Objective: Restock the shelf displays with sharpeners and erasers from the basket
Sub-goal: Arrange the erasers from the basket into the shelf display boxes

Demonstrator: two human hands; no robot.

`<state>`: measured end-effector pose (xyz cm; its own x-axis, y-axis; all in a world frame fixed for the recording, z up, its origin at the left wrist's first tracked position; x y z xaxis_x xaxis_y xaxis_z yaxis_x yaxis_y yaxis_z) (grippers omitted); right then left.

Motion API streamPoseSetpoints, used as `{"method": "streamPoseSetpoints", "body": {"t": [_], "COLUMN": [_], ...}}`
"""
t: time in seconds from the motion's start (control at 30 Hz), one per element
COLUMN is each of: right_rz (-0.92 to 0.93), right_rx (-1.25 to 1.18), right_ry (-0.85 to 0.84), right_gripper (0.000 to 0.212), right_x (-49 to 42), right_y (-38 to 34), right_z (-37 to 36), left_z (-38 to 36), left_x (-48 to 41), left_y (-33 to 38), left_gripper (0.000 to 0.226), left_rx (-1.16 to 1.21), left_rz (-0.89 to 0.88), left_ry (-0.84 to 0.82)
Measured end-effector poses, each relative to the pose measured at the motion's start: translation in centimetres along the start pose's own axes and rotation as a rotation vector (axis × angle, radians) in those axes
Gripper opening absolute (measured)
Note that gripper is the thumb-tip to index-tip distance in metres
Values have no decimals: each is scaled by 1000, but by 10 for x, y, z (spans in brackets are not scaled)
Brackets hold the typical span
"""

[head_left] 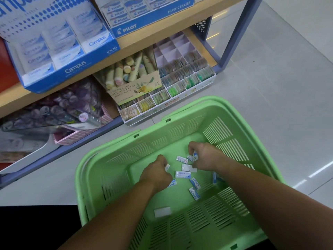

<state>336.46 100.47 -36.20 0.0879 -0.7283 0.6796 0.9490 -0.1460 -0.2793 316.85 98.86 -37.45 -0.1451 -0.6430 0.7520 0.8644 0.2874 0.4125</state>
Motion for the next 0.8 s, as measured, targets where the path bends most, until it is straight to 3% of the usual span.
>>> {"method": "streamPoseSetpoints", "body": {"t": [0.1, 0.27, 0.5, 0.63, 0.8], "right_rz": [31, 88, 255, 84, 84], "right_rx": [78, 275, 588, 353, 42], "right_ry": [-45, -27, 51, -35, -189], "right_gripper": [37, 45, 33, 28, 31], "right_x": [3, 1, 4, 4, 21], "right_y": [-5, -15, -34, -19, -17], "right_z": [-7, -14, -21, -9, 23], "left_z": [-13, -27, -24, -11, 12], "left_x": [6, 16, 13, 17, 37], "left_y": [6, -3, -6, 1, 26], "left_gripper": [13, 37, 20, 19, 29], "left_rx": [-30, -184, -43, 138, 202], "left_rz": [-57, -95, -145, -97, -80], "left_ry": [-60, -38, 32, 23, -61]}}
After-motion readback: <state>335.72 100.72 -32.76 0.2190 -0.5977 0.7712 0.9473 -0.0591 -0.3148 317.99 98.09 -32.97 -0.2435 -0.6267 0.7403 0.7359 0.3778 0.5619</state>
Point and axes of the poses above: each hand's wrist, its own x-axis away from the middle knuckle, its own z-axis out of the back of the hand, y = z × x, the point moved 8 cm from there along -x, towards the middle knuckle, and after that the axes turned 7 degrees about x, right-handed, at the moved point
